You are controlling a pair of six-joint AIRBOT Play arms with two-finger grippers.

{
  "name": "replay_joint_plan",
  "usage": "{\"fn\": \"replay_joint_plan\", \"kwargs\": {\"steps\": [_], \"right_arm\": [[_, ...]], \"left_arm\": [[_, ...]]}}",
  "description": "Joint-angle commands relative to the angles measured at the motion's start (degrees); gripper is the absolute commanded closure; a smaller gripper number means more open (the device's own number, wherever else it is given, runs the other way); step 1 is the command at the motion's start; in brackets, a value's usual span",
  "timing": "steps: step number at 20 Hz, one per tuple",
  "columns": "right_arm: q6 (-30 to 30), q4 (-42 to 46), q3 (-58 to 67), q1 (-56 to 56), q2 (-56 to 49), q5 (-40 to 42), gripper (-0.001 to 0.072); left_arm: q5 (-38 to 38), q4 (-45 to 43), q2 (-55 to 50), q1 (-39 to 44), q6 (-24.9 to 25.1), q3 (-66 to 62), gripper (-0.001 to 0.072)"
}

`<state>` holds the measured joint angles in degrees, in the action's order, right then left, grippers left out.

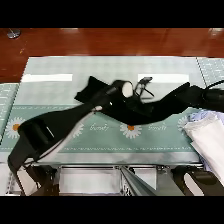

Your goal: Fold the shirts.

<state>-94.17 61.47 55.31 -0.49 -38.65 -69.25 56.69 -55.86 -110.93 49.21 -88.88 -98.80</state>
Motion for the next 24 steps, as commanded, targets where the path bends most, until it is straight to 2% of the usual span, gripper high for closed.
{"fn": "replay_joint_plan", "kwargs": {"steps": [1,2,4,5,6,9,11,14,16,19,20,21,22,24], "right_arm": [[-0.9,-0.1,-0.2,0.7,0.8,1.5,0.0633],[-0.9,-0.1,-0.2,0.7,0.8,1.5,0.0601],[-0.6,-0.7,-0.2,0.7,0.3,1.6,0.0602],[0.9,-3.2,-0.1,0.7,-0.7,1.7,0.0610],[3.5,-6.6,-0.1,1.1,-2.2,2.4,0.0678],[5.9,-10.4,1.9,7.8,-9.9,8.0,0.0691],[6.0,-10.4,7.6,14.8,-19.0,12.1,0.0690],[6.1,-10.5,20.0,22.6,-35.7,15.6,0.0690],[5.1,-11.4,29.0,25.9,-47.5,15.8,0.0691],[4.2,-16.6,40.4,29.4,-62.9,15.7,0.0687],[3.9,-18.6,42.8,29.6,-66.4,15.1,0.0532],[3.4,-21.2,45.1,29.3,-69.0,12.5,0.0242],[4.1,-23.0,46.9,28.3,-70.3,8.8,0.0075],[5.3,-22.4,49.4,23.6,-68.8,-0.5,0.0085]], "left_arm": [[1.9,1.6,-1.1,1.8,0.8,-1.0,0.0685],[3.6,1.5,-0.4,-0.6,0.8,-1.9,0.0684],[6.7,1.4,2.1,-8.3,0.8,-3.0,0.0684],[8.1,1.4,4.4,-13.2,0.8,-3.0,0.0684],[9.6,1.4,6.8,-17.9,0.8,-3.0,0.0684],[13.6,1.2,17.1,-32.6,3.4,-2.8,0.0685],[13.8,1.0,26.3,-40.6,5.8,-0.2,0.0684],[12.1,1.0,42.4,-49.0,10.3,11.0,0.0684],[11.2,0.9,52.3,-51.2,12.0,21.3,0.0684],[5.3,1.1,62.8,-51.1,11.6,37.7,0.0684],[3.9,1.1,64.3,-51.0,11.0,41.6,0.0684],[3.3,1.1,64.8,-51.0,10.6,44.4,0.0684],[3.0,1.0,64.7,-51.0,10.7,46.3,0.0684],[2.8,0.8,63.9,-51.0,10.7,47.3,0.0683]]}}
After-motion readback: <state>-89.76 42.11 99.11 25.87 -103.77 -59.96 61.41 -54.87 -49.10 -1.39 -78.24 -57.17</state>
